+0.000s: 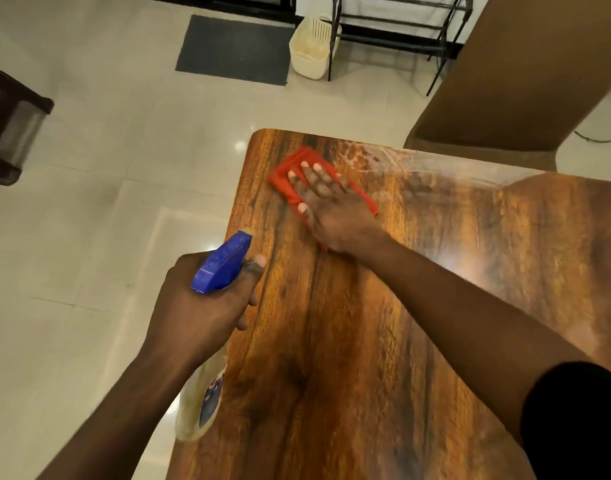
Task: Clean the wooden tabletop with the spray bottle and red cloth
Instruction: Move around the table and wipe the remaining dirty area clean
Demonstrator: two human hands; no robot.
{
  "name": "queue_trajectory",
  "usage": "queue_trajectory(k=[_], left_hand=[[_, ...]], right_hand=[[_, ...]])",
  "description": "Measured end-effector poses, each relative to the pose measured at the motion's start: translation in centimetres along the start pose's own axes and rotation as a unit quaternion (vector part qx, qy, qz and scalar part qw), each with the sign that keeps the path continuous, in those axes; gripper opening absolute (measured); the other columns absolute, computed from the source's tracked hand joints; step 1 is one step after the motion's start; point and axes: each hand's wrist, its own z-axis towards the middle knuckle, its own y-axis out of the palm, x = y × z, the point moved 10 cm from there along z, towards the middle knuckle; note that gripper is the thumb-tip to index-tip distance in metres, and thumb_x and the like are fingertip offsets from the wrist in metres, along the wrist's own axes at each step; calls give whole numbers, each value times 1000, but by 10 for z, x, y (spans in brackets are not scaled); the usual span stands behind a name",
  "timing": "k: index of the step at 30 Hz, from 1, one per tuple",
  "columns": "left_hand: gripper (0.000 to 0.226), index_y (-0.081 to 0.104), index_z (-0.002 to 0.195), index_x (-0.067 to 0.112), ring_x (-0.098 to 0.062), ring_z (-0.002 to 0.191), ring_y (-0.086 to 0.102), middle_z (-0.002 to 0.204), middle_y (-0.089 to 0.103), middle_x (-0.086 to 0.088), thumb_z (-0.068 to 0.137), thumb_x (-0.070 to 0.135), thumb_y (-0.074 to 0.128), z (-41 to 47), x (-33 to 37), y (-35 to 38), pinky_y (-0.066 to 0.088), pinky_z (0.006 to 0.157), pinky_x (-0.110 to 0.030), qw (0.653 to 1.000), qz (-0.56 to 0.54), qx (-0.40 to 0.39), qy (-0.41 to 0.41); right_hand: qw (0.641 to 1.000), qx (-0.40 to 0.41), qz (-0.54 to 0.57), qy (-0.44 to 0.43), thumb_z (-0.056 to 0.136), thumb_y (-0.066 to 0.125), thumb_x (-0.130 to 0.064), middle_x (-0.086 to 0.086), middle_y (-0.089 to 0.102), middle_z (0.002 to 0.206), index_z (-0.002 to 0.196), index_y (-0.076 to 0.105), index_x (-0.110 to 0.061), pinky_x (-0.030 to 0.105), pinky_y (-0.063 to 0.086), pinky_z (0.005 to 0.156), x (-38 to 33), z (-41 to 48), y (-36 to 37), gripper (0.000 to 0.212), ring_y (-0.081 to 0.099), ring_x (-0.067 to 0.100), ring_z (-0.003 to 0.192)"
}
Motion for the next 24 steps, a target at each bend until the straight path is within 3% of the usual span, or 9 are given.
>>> queue_trajectory(k=[4,11,14,19,22,24], left_hand=[[40,74,76,14,-15,50,72,57,74,2,97,47,68,-1,13,25,49,66,-22,1000,12,-26,2],[44,72,74,15,-19,52,73,59,74,-7,93,54,68,-4,34,65,63,71,-35,997,29,-62,32],[45,71,75,15,-21,53,74,62,74,-11,91,57,69,-5,38,79,63,72,-37,996,26,-76,30],[41,74,82,13,-18,51,72,67,76,-11,92,53,70,-6,49,94,61,60,-20,994,-11,-102,44],[51,74,79,12,-21,52,72,64,74,-11,91,61,68,-9,51,98,65,64,-33,991,3,-115,67],[58,74,79,11,-29,55,72,65,73,-14,91,67,67,-13,48,96,66,70,-44,992,4,-111,64]], right_hand=[[991,34,37,125,114,11,-55,1,-12,181,172,-11,-32,51,-2,134,92,-22,-21,67,-11,21,167],[917,79,89,381,112,8,-60,0,-18,181,171,-16,-34,57,0,134,289,-186,-20,69,-13,26,167],[886,95,101,444,114,10,-59,1,-17,181,171,-16,-34,56,-5,133,314,-247,-16,68,-12,27,167],[834,114,133,523,115,16,-54,7,-10,182,173,-6,-29,57,-4,132,329,-255,-19,67,-8,33,167],[799,122,164,566,116,19,-52,8,-13,181,173,-8,-26,58,-5,133,337,-229,-28,69,-11,33,167],[817,114,154,544,115,18,-52,9,-15,181,173,-9,-25,59,-4,132,331,-193,-36,69,-12,33,167]])
